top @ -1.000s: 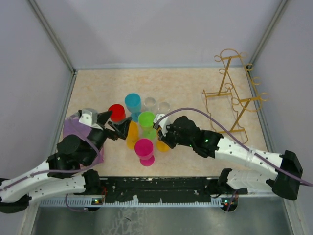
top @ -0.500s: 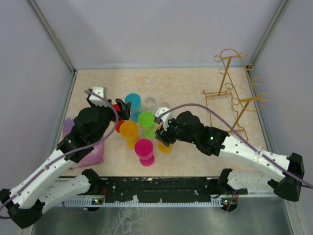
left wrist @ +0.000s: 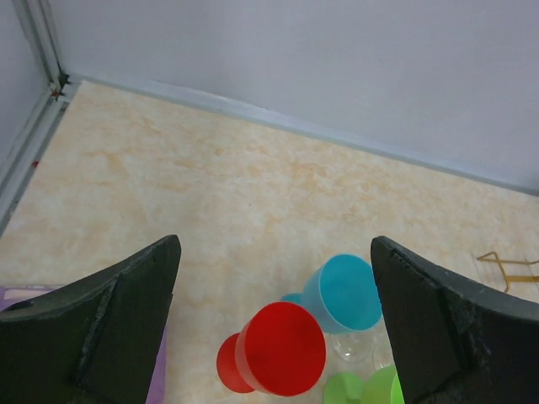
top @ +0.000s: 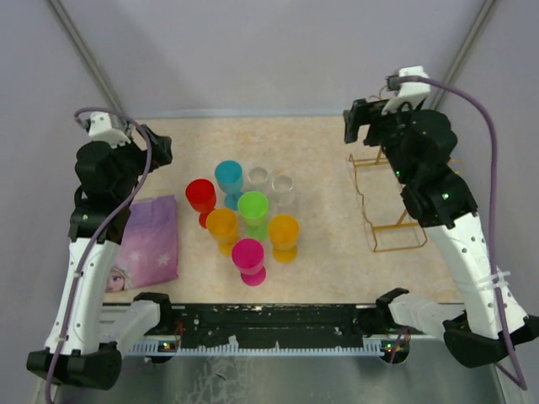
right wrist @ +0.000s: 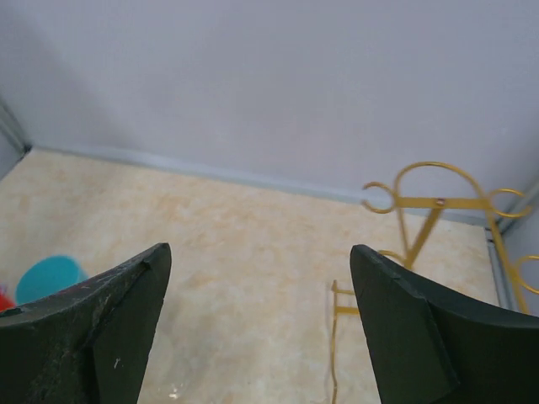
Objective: Take the wine glass off the wine glass rack
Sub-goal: Reset both arms
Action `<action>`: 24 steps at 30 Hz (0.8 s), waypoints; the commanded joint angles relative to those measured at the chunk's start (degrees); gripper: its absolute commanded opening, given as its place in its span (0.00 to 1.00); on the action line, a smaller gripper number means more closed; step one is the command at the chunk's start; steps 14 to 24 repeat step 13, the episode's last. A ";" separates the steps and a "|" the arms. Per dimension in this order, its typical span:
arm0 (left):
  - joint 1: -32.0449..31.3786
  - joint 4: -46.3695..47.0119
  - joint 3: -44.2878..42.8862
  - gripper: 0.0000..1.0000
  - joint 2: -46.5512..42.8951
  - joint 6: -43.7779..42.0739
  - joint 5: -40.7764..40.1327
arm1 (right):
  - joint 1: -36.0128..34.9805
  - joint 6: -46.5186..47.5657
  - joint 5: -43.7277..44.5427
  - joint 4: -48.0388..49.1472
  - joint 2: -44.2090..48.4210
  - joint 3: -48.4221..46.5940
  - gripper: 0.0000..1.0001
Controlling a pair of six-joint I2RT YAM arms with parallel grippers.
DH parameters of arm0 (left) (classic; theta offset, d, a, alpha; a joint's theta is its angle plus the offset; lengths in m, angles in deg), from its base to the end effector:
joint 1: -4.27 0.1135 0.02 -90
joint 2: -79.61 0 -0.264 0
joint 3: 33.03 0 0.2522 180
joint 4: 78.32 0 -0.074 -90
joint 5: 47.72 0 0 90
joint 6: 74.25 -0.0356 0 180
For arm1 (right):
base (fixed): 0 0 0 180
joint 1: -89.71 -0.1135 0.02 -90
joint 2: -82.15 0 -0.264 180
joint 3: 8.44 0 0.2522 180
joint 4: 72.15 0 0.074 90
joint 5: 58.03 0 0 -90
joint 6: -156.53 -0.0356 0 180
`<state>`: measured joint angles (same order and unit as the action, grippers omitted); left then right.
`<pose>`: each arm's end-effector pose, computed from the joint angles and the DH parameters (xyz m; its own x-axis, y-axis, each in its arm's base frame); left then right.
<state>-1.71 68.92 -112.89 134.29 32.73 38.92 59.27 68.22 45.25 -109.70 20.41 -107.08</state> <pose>0.2033 -0.0192 0.4218 -0.1390 -0.2786 -0.9503 0.0059 0.9594 -0.2821 0.1812 0.0970 0.4962 -0.0011 -0.0339 -0.9994 -0.2952 0.9549 -0.0321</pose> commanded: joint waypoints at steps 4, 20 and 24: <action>0.53 -2.20 -3.30 0.99 -8.56 -2.57 -12.54 | 6.73 -7.16 -1.62 -4.60 3.81 -7.18 0.99; 0.53 -2.57 -1.96 0.99 -11.72 -2.99 -12.98 | 6.77 -10.66 -2.63 -0.72 12.95 -0.90 0.99; 0.53 -2.57 -1.96 0.99 -11.72 -2.99 -12.98 | 6.77 -10.66 -2.63 -0.72 12.95 -0.90 0.99</action>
